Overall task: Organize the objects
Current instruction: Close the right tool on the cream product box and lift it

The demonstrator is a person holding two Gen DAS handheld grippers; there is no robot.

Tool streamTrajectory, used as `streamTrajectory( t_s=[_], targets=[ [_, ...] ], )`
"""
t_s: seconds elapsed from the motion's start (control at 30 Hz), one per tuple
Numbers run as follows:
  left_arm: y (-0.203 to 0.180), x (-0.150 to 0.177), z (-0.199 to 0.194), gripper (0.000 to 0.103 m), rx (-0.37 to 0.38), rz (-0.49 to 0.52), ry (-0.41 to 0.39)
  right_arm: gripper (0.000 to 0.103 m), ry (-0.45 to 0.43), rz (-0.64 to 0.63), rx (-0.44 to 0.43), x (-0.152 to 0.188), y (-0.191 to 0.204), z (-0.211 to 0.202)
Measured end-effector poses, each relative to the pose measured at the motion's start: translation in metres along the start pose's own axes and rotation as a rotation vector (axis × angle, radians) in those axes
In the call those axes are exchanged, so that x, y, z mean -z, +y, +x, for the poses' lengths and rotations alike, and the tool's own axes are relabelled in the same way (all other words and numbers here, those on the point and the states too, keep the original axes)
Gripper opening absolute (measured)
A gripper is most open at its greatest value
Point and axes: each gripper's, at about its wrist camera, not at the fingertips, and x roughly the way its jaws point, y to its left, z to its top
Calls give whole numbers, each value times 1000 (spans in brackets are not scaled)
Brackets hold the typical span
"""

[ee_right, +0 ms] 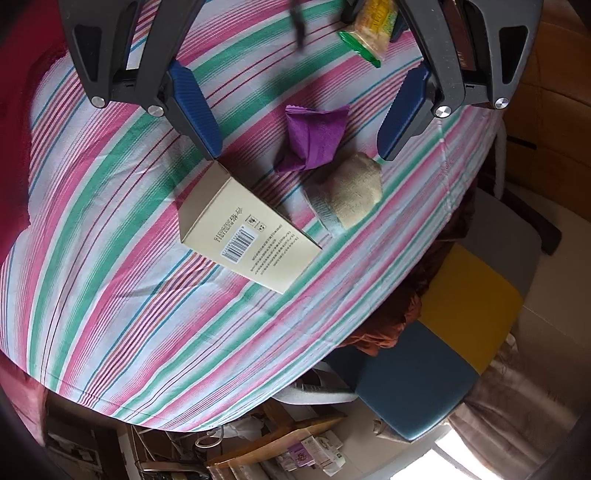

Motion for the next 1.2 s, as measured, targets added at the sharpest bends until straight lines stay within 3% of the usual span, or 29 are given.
streamTrajectory(
  t_s=[0.37, 0.6, 0.83, 1.07, 1.17, 1.2],
  targets=[
    [6, 2, 8, 54, 33, -26, -44, 88, 27, -73, 110, 2, 9, 4],
    [10, 2, 8, 53, 56, -41, -49, 88, 15, -301, 249, -22, 28, 2],
    [10, 3, 8, 54, 66, -47, -55, 88, 105, -532, 347, -51, 23, 18],
    [12, 3, 8, 54, 77, -54, -56, 88, 154, -634, 399, -56, 36, 51],
    [12, 3, 8, 54, 77, -54, -56, 77, 205, -642, 416, -56, 34, 67],
    [12, 3, 8, 54, 76, -54, -56, 62, 223, -645, 429, -54, 32, 71]
  ],
)
